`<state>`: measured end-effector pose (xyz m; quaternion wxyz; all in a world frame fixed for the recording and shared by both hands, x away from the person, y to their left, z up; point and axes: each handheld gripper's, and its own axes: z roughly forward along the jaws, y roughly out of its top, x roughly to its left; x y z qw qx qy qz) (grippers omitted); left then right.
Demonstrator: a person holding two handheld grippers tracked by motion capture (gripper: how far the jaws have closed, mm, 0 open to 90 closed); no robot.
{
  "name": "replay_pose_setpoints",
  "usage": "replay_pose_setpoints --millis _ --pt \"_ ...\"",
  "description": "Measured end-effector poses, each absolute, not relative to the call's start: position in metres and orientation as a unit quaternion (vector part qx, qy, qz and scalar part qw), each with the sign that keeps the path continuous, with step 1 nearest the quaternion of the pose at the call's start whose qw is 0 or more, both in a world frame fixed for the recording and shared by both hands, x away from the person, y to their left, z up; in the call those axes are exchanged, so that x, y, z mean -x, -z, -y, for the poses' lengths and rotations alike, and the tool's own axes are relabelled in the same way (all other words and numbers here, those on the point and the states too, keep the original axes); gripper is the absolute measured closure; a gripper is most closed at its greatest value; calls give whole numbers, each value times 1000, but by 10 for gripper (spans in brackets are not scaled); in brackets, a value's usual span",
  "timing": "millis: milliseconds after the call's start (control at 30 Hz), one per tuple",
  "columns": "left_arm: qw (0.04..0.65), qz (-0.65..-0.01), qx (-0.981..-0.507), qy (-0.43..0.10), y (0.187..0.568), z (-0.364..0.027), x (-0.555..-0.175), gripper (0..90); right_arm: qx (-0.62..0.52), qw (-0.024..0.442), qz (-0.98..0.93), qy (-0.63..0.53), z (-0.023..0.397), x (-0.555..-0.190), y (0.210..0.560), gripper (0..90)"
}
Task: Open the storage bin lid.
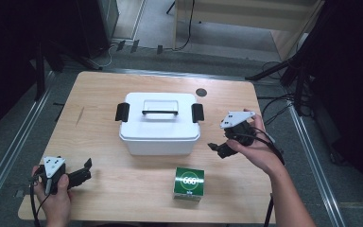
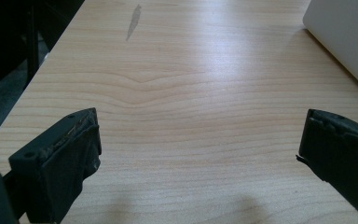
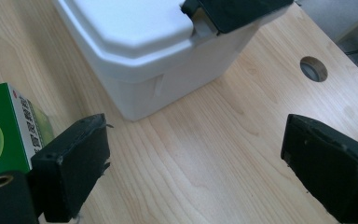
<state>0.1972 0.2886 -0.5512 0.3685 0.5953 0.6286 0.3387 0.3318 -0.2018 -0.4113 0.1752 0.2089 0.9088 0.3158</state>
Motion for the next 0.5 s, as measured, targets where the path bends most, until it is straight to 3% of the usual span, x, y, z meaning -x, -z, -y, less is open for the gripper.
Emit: replay_pose_setpoints --millis 500 --pt "382 -634 -581 -338 551 -291 -197 0 -152 155 -942 -256 173 -354 387 135"
